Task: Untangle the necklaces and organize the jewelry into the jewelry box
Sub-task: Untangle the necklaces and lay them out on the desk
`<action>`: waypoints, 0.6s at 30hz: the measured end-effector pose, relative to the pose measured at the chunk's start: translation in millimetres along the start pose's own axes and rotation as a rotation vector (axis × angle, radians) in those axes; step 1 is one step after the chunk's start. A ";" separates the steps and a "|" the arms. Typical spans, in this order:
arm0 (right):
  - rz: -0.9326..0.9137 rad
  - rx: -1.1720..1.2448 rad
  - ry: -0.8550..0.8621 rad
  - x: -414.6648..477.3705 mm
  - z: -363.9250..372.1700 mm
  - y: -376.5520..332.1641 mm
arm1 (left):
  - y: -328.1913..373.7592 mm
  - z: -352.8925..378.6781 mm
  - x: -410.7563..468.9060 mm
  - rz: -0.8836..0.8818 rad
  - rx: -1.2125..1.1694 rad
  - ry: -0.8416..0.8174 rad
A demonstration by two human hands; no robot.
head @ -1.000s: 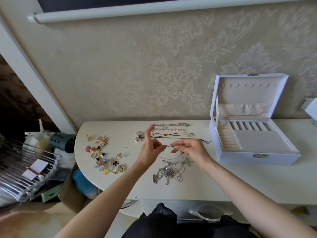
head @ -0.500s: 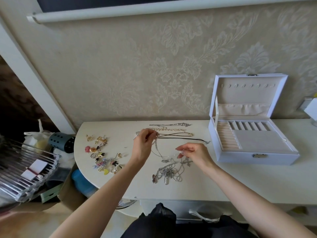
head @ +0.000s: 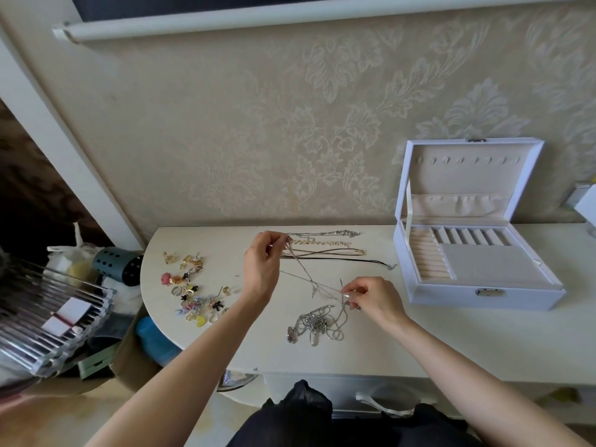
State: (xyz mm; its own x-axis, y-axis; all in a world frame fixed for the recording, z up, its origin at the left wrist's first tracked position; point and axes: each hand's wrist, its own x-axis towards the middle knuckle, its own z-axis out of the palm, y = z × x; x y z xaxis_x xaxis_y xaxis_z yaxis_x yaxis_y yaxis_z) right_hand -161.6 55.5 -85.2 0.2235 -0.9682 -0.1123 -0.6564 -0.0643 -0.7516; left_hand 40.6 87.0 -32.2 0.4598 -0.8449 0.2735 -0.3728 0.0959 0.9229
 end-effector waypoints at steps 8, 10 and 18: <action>0.036 -0.098 0.002 -1.7 -4.8 3.3 | -4.6 -3.0 6.0 0.026 0.055 0.116; 0.042 -0.111 0.001 -1.8 -4.4 6.6 | -6.0 -3.6 6.7 0.022 0.065 0.129; 0.109 -0.187 0.083 -2.1 -4.0 15.7 | -7.4 -4.0 6.6 0.007 0.082 0.141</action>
State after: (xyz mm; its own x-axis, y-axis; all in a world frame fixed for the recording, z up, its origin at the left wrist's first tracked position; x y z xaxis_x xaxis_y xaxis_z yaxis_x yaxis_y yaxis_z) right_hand -175.3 55.6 -94.1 0.0892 -0.9879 -0.1268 -0.7973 0.0055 -0.6035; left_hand 49.6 82.9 -36.1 0.5631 -0.7616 0.3207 -0.4387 0.0534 0.8970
